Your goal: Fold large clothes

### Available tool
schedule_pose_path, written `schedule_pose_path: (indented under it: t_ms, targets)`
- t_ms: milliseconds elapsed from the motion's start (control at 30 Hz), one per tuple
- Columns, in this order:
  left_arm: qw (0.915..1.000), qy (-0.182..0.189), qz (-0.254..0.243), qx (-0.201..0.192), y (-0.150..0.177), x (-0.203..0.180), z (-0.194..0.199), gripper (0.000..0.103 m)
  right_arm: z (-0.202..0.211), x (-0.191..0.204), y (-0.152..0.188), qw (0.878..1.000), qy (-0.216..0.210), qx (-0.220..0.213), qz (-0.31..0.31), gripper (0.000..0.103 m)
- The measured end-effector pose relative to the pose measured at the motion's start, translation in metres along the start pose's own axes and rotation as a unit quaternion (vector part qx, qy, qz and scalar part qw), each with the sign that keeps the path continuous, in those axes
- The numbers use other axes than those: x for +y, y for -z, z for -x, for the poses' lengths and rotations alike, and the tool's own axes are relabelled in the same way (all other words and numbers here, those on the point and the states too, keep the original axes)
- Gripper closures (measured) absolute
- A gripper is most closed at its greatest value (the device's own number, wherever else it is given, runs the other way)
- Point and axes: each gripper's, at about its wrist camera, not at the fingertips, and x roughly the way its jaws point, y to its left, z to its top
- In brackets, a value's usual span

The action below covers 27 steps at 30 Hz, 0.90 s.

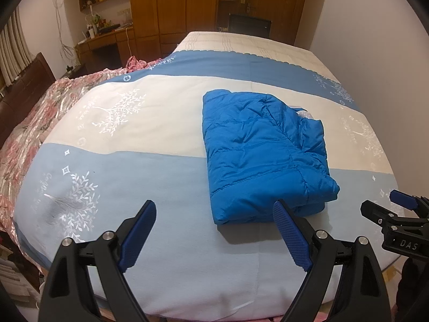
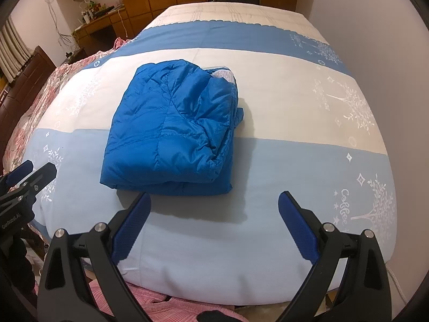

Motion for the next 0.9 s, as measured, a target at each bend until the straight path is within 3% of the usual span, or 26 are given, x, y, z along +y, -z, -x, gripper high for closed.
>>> schedule_pose_path:
  t_ms: [900]
  targets:
    - [1.0,-0.002,-0.005,0.006,-0.0018,0.0063,-0.0067,0.014,-0.0034,0.0006,-0.0016,1.0,-0.001,0.0,0.002,0.008]
